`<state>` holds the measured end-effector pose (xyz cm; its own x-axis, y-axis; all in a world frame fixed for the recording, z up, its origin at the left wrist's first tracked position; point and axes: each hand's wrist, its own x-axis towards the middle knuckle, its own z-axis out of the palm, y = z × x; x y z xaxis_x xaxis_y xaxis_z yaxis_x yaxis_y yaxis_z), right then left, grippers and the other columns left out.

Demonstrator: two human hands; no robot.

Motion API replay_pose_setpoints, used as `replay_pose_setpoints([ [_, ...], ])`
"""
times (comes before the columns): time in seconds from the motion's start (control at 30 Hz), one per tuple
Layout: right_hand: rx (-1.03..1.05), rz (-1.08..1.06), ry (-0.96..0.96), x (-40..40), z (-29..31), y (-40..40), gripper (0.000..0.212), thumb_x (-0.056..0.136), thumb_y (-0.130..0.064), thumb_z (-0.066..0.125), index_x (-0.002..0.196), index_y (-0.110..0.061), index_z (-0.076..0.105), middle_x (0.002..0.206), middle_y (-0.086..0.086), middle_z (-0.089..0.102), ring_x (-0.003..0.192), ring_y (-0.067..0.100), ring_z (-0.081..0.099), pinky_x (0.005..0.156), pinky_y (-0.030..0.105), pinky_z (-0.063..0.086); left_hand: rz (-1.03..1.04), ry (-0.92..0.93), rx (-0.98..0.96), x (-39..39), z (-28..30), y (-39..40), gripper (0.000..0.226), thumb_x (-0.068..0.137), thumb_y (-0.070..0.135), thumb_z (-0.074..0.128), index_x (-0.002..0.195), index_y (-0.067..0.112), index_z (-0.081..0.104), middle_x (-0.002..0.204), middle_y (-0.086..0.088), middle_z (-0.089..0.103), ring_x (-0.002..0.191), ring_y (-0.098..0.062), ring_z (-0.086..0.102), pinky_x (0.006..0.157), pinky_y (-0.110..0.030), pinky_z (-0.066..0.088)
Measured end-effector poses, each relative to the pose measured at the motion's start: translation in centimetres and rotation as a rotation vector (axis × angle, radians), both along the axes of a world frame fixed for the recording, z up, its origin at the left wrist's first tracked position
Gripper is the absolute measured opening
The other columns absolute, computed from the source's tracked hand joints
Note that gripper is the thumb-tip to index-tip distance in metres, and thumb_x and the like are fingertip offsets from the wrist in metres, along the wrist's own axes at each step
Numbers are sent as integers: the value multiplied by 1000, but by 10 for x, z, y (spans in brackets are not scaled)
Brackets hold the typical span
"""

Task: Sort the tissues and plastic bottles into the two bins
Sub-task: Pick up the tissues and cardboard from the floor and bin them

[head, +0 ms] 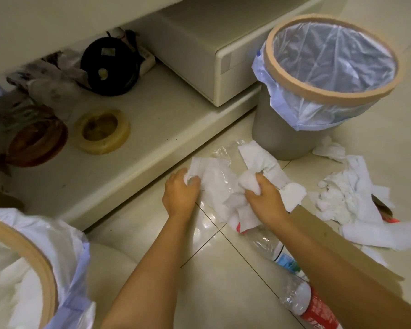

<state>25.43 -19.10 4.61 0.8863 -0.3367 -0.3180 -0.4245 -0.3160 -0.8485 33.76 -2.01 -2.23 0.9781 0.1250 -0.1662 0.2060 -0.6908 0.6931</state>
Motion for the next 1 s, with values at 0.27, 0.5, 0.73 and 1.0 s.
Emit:
replay_pose_setpoints([
  [0.27,-23,113,88,-14,0,-3,40,85,-19,66,121,-18,47,101,-6,52,93,12,51,68,18,40,63,68,75,-4,-14,-16,37,79,46,68,96,13,61,99,-5,63,92,-27,60,71,-37,52],
  [0.5,-196,209,13,-7,-18,15,20,80,-16,66,90,2,63,90,15,65,83,28,63,72,38,51,172,25,-223,-30,24,3,49,62,71,67,80,25,62,82,4,67,73,-17,65,67,-38,54],
  [0.73,-85,233,53,-10,-7,19,22,88,-10,49,103,-9,65,98,9,66,91,26,61,80,36,50,177,-74,-413,-64,83,15,28,78,36,75,91,15,62,80,3,66,73,-16,61,66,-32,50],
  [1.0,187,163,-52,-30,-4,10,21,88,-17,59,109,-19,61,93,-7,64,86,8,61,70,16,47,203,-159,-562,-65,100,-9,49,77,49,67,87,1,61,89,-24,64,74,-27,59,73,-52,53],
])
